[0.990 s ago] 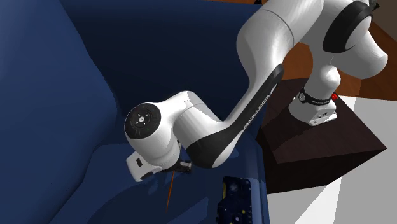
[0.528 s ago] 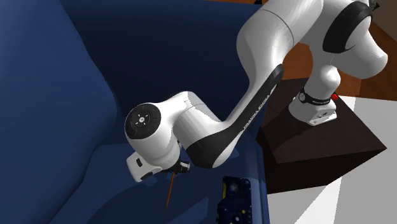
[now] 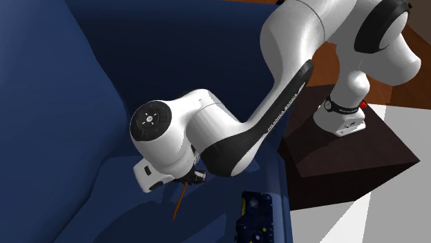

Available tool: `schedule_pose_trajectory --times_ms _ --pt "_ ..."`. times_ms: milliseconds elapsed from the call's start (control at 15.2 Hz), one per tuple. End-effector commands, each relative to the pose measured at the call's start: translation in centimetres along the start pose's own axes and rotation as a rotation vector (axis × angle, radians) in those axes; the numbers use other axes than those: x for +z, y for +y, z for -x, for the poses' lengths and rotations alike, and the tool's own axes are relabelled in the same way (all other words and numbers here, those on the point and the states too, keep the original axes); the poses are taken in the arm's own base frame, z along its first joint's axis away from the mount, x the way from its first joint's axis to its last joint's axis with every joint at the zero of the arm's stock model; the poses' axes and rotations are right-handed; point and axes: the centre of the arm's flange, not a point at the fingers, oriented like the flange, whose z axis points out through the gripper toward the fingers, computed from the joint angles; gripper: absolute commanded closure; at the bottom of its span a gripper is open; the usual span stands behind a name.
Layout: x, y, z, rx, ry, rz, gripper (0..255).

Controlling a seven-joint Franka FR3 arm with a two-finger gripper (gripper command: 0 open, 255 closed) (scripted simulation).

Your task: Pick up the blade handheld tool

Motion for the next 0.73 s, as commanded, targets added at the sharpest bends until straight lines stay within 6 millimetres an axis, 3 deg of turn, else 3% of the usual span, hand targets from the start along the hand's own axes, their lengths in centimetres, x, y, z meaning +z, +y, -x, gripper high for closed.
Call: schedule_pose_trajectory --times_ms 0,528,660 --pt "-1.1 -0.1 0.1 0.0 0.0 0.0 255" --pt "-5.3 -0.2 0.8 0.0 0.0 0.0 255" --pt "-5.4 -0.2 0.8 0.0 0.0 0.0 255"
